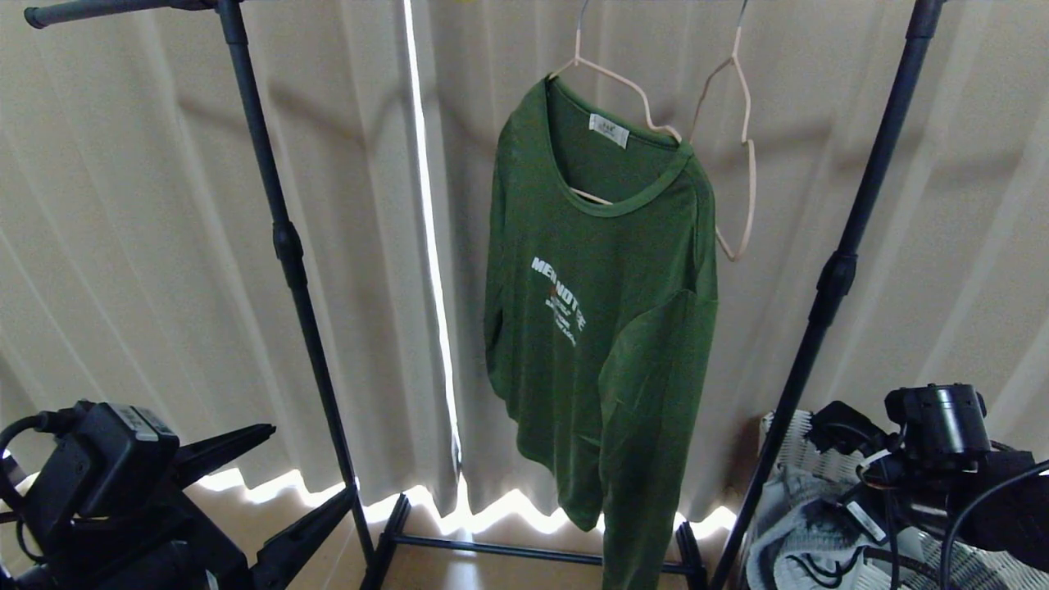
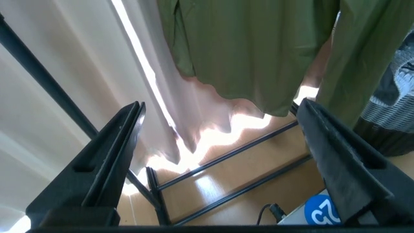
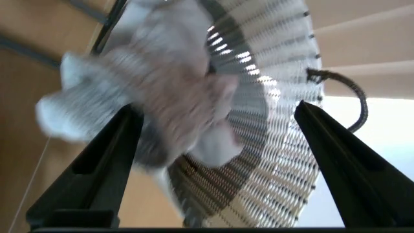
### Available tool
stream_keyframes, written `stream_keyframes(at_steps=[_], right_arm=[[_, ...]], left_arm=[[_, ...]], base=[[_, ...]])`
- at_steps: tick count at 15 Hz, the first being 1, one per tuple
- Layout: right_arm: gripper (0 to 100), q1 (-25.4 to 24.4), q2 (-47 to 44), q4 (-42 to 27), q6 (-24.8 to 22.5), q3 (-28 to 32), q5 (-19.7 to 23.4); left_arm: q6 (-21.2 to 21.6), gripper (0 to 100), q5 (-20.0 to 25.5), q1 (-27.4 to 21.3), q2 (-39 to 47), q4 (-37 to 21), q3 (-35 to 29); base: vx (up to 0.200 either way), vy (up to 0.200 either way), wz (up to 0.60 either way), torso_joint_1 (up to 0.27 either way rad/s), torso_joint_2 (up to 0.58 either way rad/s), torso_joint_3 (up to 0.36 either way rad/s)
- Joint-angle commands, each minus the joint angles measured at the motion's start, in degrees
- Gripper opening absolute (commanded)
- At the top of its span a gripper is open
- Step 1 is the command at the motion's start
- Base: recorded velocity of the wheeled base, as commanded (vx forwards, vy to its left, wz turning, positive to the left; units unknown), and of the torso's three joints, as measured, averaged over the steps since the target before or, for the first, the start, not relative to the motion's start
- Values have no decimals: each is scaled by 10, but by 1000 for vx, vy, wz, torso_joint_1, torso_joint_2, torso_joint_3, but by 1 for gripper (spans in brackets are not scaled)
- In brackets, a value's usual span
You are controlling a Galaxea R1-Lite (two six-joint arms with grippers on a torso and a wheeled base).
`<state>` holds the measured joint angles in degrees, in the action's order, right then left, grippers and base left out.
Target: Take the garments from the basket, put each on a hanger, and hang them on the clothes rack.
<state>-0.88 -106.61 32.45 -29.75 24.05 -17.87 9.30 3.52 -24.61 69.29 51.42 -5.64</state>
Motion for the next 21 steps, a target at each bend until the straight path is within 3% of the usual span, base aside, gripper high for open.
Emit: stream_keyframes(at_steps=[1,2,6,10,14,21], right_arm=[[100,7,-20,13,0,-1,-1],[0,9,-20,16,0,-1,-1],[0,4,35,17,-1,-24,-1],[0,-16,188,17,-15,-59,9],[0,-47,311,15,-14,-52,71],[0,-69,338,9,-19,-51,70]], left_arm=[[0,100,0,0,0,0,0],[0,100,0,0,0,0,0],[3,100,0,0,-2,0,3],[13,100,0,1,-18,0,9],[15,100,0,2,-21,1,12],[15,100,0,1,-45,0,16]], base=[[0,0,0,0,0,0],[0,0,0,0,0,0],[0,0,0,0,0,0],[0,0,0,0,0,0],[0,0,0,0,0,0],[-200,0,0,2,2,2]])
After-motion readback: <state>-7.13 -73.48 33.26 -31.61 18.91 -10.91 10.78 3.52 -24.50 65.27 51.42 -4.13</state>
